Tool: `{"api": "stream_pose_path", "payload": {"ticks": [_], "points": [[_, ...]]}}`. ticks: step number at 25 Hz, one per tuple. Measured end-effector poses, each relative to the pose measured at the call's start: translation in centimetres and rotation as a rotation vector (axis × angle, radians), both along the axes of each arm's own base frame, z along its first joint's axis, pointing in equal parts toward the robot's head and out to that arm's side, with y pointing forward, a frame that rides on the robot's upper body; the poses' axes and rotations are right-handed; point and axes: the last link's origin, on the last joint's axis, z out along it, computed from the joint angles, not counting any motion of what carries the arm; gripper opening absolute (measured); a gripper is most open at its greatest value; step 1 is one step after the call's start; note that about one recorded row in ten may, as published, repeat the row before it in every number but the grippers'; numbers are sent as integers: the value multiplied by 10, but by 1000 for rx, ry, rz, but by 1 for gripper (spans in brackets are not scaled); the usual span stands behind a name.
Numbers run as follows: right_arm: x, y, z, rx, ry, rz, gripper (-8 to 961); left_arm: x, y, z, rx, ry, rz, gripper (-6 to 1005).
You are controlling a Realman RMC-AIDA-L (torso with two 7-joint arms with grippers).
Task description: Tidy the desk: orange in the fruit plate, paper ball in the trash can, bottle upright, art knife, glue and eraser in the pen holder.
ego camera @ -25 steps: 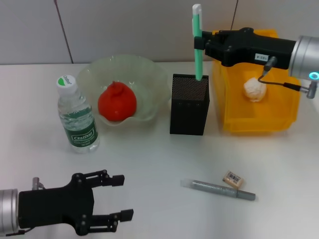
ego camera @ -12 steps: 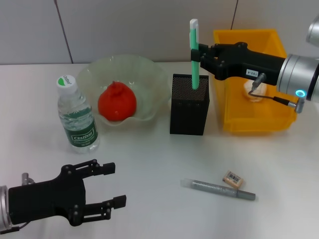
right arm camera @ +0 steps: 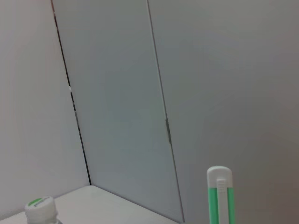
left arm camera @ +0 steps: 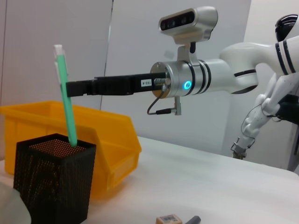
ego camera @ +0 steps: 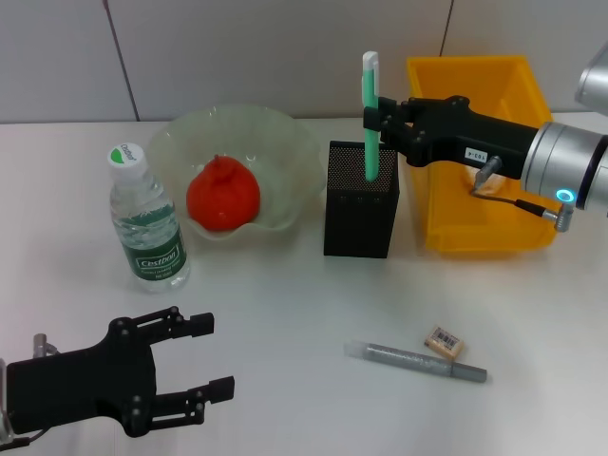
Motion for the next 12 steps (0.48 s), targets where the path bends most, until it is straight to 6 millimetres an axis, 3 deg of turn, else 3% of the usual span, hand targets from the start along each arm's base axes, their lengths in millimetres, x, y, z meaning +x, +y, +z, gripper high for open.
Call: {"api": "stream_pose_path", "payload": {"ticks": [12], "points": [[4,3,-10,-3,-33,-35,279,1,-3,4,-11,-13,-17,785]]}}
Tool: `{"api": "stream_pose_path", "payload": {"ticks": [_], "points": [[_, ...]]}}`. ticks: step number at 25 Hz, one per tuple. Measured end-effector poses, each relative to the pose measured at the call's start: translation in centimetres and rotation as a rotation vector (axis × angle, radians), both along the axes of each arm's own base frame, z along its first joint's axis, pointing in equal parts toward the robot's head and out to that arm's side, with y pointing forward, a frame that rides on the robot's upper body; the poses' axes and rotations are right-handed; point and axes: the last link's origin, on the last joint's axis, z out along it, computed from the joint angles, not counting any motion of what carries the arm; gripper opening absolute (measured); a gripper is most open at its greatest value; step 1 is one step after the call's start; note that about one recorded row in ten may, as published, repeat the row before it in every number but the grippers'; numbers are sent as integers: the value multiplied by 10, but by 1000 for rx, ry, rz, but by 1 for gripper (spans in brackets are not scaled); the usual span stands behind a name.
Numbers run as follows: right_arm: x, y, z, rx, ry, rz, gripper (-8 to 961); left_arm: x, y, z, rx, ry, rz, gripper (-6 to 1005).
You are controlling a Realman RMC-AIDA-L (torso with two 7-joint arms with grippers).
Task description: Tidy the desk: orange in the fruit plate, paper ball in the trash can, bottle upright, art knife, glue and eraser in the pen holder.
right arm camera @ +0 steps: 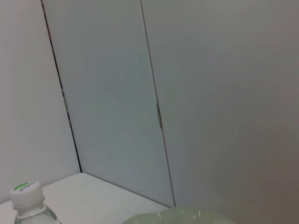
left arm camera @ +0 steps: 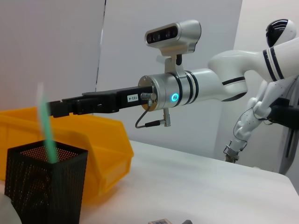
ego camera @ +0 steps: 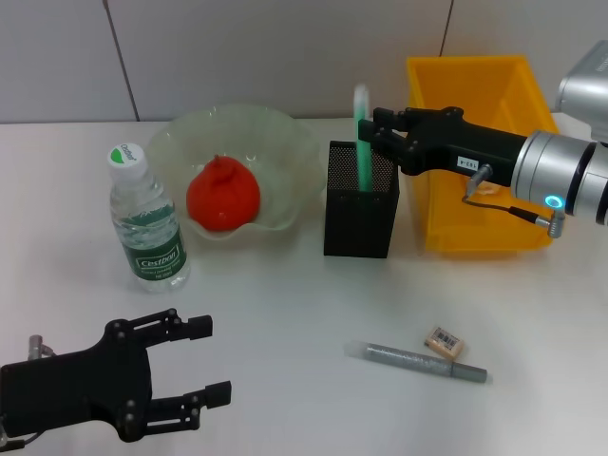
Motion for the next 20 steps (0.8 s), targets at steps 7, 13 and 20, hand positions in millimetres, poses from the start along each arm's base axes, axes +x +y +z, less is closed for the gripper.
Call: {"api": "stream_pose_path", "payload": {"ticks": [7,13,20], "points": [[0,-1,0,-1,1,0,410,0,-1,1,-6,0,-4,785],[0,0,2,5,17,-1,550,-1,-1,1,-11,7,-4,785],[-1,0,3,5,19,0,684,-1,-1,0,-12,8,-3,785]]}}
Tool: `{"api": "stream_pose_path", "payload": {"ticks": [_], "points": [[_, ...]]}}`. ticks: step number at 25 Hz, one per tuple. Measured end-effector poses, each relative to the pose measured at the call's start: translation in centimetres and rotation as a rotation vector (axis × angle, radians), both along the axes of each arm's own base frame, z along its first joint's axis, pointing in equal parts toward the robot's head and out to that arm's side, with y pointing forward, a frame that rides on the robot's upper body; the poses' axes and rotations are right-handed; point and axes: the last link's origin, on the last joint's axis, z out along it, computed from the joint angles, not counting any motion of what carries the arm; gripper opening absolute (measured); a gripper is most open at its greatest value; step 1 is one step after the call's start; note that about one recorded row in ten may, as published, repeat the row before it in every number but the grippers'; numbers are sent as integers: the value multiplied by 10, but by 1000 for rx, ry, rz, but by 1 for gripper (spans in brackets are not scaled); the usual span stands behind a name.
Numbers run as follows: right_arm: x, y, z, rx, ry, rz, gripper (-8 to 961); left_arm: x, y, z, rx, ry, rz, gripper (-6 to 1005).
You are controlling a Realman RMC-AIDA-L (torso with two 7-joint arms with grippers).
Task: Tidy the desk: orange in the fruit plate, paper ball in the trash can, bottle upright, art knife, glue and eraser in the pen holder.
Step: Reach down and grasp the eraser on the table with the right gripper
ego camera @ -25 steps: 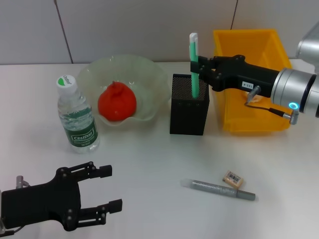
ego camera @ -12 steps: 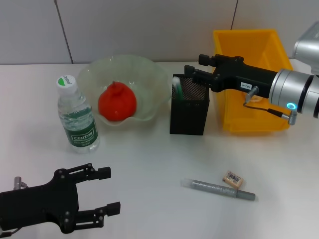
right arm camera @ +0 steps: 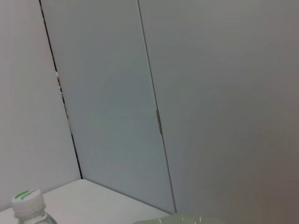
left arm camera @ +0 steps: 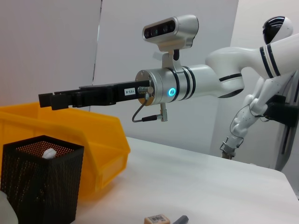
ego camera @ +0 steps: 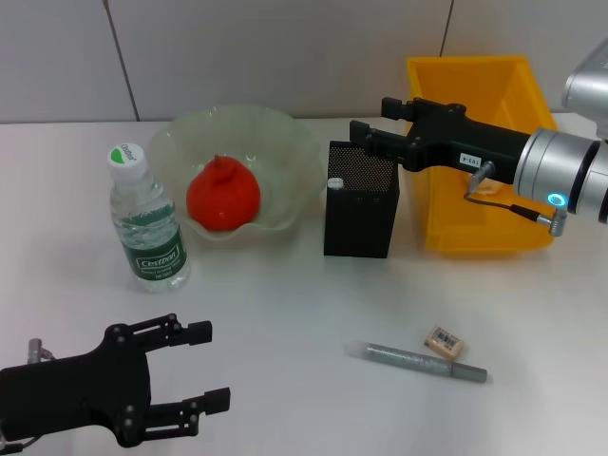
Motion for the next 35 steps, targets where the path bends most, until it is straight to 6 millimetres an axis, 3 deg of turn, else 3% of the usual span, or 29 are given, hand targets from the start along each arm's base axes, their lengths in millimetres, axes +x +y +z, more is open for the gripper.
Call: {"api": "stream_pose_path", "payload": {"ticks": [11,17,23,28,35], "points": [[0,-1,5,18,52,-12,683,1,0,-1,-2,-2,0,785],[-5,-17,33,30,270,46,683,1,-1,-2,-5,-3,-1,785],[-16,-41,73,-164,331,169,682,1,-1,-2,-7,-3,-2,785],[-35,-46,89,-408,156,230,682,1,-1,-2,-11,-3,-1,785],[-53,-36,79,-621,-258,115,681,1,-1,-3,-14,-3,5,785]]}}
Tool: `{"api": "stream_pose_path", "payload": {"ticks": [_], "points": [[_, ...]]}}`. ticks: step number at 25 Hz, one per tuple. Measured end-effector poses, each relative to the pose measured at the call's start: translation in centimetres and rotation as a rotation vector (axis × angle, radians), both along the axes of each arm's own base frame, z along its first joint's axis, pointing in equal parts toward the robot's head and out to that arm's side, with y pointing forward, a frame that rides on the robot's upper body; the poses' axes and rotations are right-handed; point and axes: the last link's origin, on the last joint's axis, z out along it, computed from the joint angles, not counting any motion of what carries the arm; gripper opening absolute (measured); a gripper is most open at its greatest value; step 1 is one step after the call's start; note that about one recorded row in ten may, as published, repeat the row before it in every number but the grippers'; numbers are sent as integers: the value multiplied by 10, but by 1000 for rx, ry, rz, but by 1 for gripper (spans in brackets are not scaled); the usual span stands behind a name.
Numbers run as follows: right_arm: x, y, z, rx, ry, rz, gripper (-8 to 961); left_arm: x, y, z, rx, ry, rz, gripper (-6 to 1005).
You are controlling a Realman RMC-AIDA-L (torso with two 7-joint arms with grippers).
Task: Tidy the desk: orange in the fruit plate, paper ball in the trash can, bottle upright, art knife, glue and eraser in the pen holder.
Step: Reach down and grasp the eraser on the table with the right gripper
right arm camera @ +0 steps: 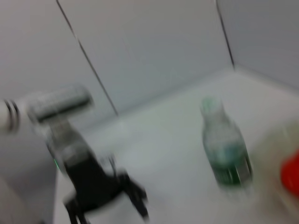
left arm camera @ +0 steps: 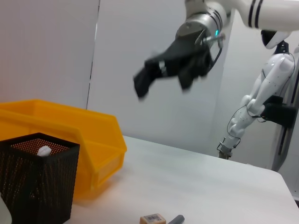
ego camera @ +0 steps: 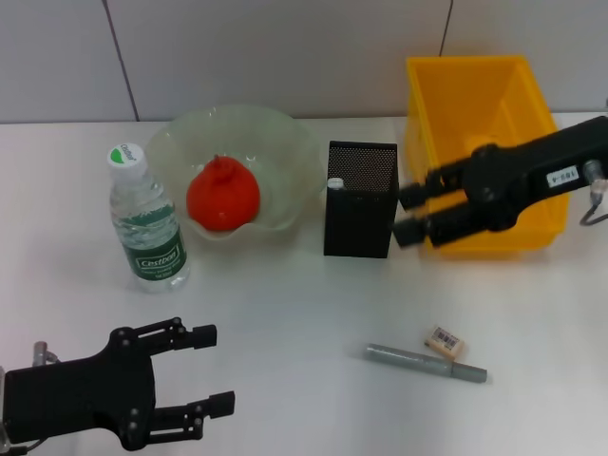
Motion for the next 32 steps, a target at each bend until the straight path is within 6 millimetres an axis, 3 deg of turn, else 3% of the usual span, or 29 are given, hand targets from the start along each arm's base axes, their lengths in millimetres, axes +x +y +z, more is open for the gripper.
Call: {"api": "stream_pose_path", "payload": {"ticks": [6,16,32], "points": [[-19,12,-9,-53,-322,-112,681,0,1,0,4,-1,3,785],[-36,9,-55,-80,-788,-204,680,0,2,0,17,-4,14,785],[-8,14,-93,-5,-926,-269,678,2,2,-3,19,-8,10,785]]}}
